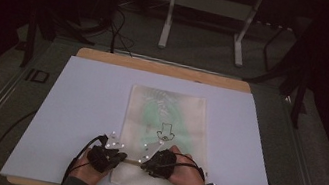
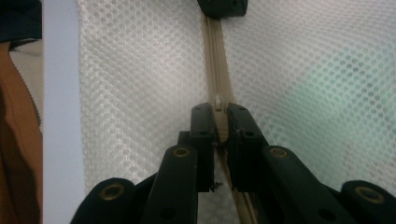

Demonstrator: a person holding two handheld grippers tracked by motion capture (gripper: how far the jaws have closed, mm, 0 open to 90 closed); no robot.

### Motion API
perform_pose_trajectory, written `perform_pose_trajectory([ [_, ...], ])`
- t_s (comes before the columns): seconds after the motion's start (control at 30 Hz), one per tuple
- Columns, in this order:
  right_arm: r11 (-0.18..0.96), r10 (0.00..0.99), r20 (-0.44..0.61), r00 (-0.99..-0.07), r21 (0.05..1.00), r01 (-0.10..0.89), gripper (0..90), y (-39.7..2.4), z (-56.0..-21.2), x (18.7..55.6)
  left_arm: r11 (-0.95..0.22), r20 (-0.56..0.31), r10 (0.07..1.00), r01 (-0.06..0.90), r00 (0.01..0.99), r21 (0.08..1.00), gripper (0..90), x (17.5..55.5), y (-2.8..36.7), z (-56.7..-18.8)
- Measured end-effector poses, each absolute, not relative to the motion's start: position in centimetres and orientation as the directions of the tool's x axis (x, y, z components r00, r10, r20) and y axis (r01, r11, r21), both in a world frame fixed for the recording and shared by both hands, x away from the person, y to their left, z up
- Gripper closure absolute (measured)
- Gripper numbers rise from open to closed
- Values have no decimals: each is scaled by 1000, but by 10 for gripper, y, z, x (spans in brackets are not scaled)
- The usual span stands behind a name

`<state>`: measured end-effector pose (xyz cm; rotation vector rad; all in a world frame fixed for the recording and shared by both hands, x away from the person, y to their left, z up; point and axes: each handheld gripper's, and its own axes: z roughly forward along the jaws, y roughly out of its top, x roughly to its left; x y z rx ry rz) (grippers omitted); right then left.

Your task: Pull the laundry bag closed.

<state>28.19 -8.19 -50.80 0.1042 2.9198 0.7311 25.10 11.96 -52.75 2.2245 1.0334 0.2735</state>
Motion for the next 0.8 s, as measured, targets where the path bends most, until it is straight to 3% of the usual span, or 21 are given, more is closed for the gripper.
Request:
perform_pose_trajectory([
  [0.8, 892, 104, -99, -990, 449, 49, 822, -100, -506, 284, -467, -83, 742, 602, 666, 648, 894, 251, 120, -528],
])
